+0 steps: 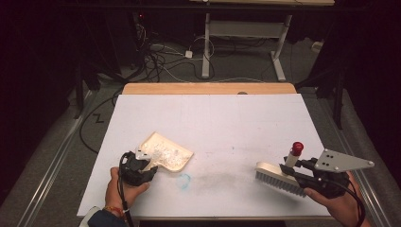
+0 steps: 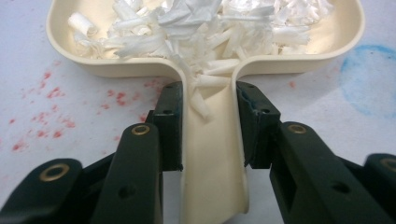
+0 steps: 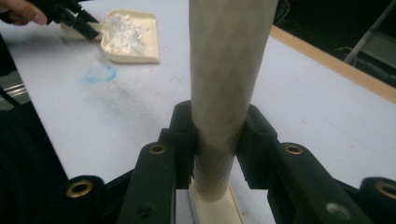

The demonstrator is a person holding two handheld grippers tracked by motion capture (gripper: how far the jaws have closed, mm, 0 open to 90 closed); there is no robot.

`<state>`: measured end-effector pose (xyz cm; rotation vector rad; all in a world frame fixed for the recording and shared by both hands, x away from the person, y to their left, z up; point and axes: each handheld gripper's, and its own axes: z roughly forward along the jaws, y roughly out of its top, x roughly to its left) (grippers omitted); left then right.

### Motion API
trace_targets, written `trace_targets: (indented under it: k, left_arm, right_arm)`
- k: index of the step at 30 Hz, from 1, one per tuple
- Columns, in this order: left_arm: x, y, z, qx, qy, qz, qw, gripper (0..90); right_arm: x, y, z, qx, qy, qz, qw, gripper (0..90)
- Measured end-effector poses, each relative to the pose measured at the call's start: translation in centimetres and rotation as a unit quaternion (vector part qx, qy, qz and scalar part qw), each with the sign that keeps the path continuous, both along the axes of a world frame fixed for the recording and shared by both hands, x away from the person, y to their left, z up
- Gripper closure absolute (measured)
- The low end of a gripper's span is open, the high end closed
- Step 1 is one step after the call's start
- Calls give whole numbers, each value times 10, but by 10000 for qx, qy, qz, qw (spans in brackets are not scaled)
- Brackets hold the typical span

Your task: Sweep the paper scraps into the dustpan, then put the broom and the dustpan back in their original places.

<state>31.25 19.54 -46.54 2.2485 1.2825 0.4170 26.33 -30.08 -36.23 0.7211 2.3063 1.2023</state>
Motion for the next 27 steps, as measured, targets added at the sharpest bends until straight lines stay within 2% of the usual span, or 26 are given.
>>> trace_targets:
  k: [2,7,16,23,27]
  left_arm:
    - [1,2,0,-35,-8,62,10000,630]
    - [1,8,0,-33,-26,167,9999,630]
    - [10,16,0,-49,-99,541,9985,630]
    - [18,15,-8,-102,-52,758,9971,629]
    - [22,12,-9,-241,-38,851,9961,628]
  right_arm:
    - [-1,0,1,-76,65,19,9999,708]
    - [0,-5,2,-61,117,-38,9999,709]
    - [7,-9,-4,-100,335,1,9994,708]
    - [27,-12,-6,-104,576,5,9983,707]
    - [40,-9,-5,-108,604,-22,9981,705]
